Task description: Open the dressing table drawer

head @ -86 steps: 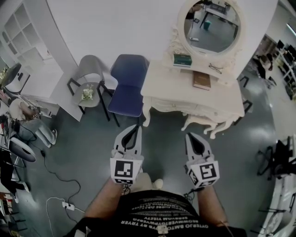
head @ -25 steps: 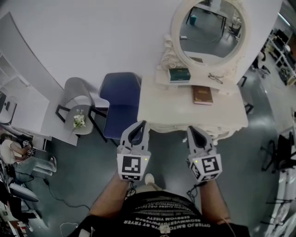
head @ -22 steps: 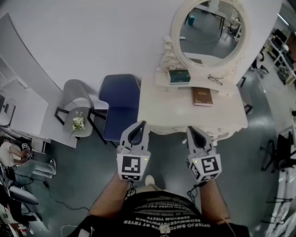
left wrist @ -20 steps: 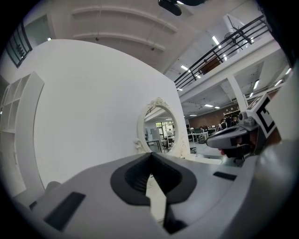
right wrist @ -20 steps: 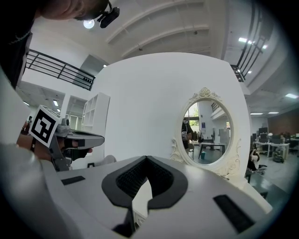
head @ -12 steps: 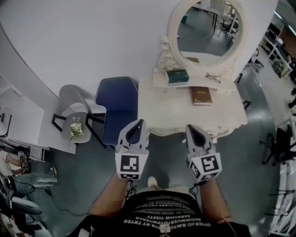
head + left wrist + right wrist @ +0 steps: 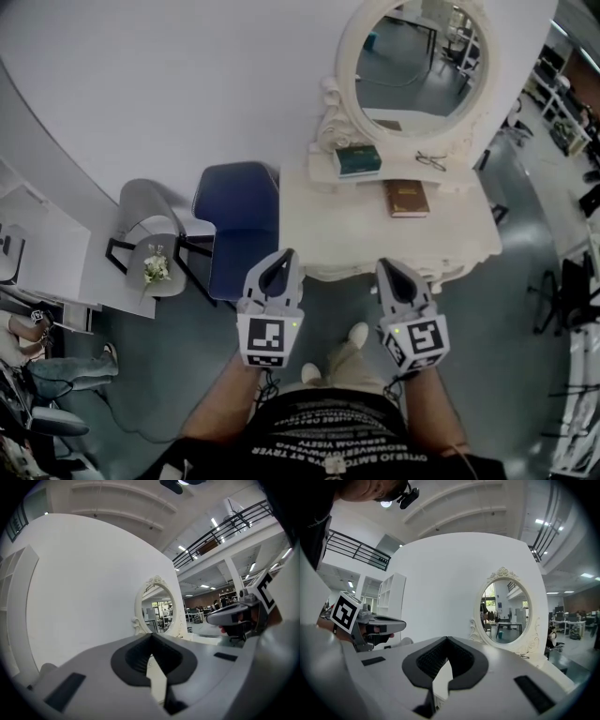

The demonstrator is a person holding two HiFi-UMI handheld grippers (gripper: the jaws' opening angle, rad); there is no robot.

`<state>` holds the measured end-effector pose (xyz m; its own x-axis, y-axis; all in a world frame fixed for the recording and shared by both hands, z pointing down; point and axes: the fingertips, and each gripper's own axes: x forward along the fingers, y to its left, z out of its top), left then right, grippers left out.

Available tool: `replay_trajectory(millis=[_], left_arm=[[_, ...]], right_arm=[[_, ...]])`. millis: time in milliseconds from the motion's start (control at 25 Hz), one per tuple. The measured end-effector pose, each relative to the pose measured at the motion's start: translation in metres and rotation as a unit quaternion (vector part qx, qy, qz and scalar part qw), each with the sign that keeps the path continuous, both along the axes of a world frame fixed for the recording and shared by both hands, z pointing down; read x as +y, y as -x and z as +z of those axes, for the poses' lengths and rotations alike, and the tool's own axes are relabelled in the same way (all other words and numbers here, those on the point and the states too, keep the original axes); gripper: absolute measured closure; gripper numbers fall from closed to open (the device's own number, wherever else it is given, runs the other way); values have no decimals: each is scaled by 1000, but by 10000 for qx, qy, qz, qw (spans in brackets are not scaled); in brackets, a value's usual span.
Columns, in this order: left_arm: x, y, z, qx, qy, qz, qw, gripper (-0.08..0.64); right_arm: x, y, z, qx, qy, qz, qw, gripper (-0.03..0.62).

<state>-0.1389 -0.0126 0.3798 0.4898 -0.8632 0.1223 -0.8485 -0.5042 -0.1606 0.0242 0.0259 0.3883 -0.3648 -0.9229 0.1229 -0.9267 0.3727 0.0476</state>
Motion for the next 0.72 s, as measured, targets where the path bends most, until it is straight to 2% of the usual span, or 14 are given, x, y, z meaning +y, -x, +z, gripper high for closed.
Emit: replay_trajectory(millis=[720], left_arm=[[-56, -32, 4, -206, 49, -211, 9996, 557]], right_arm=[[-68, -30, 10, -143, 47, -251, 9996, 591]])
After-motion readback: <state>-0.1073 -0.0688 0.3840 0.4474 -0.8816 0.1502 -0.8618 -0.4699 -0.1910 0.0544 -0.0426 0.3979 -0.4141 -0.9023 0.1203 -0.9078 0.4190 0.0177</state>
